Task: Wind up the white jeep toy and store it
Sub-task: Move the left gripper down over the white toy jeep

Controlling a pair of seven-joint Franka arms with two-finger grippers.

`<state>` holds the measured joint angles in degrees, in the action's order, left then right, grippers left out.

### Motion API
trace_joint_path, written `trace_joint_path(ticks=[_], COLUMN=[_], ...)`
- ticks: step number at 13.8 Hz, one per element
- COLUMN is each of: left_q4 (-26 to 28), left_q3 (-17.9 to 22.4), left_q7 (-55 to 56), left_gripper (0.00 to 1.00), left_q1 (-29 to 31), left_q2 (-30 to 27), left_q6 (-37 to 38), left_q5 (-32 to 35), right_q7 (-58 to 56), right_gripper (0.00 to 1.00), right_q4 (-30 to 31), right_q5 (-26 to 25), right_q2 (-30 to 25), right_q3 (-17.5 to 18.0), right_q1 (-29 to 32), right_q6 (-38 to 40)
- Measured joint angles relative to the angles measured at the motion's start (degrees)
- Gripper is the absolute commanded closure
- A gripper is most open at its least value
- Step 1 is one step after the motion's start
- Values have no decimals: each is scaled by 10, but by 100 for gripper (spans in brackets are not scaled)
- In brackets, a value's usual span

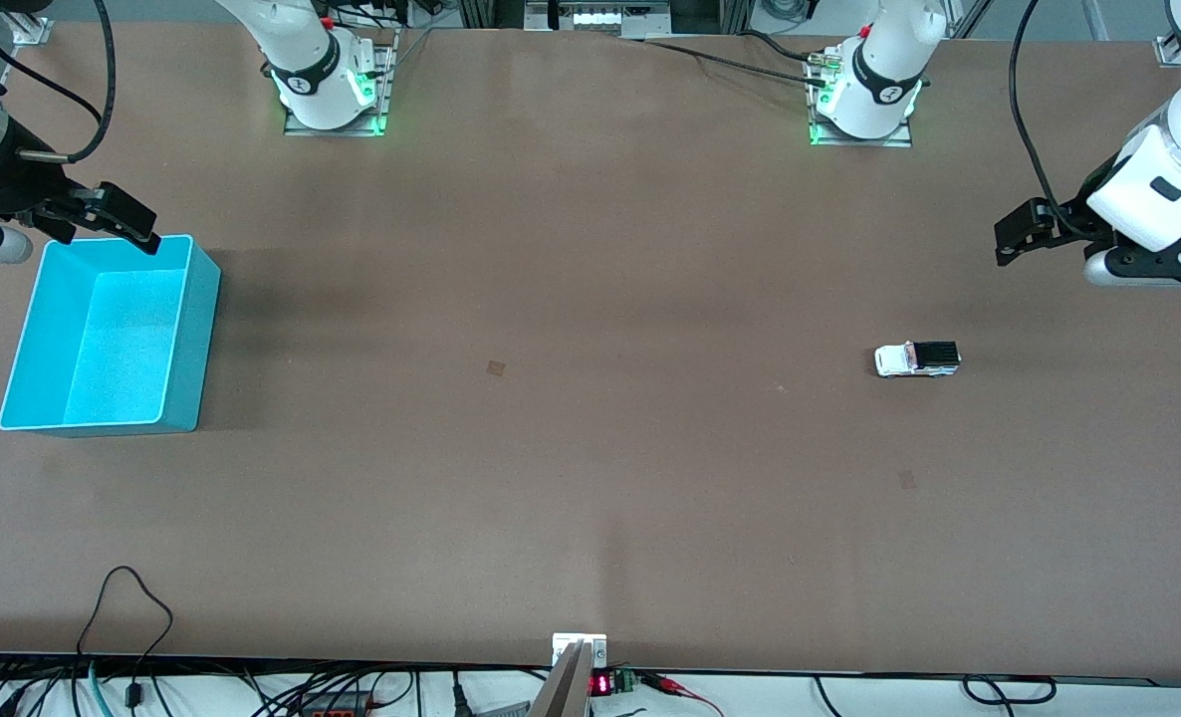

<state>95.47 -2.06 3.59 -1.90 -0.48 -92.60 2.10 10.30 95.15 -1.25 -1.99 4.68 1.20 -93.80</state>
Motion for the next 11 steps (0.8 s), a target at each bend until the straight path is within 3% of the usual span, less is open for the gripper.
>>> trace_joint_path(ticks=[11], left_q4=[0], left_q3=[1], left_q7=[1], left_gripper=[0], left_q1=[4], left_q2=[3], left_q6=[32], left_q5=[0], right_q7=[0], right_gripper=[0], right_q4=[0], right_q5=[0], right_q2=[0], right_q3=[0], right_q1=[0], right_q6=[0])
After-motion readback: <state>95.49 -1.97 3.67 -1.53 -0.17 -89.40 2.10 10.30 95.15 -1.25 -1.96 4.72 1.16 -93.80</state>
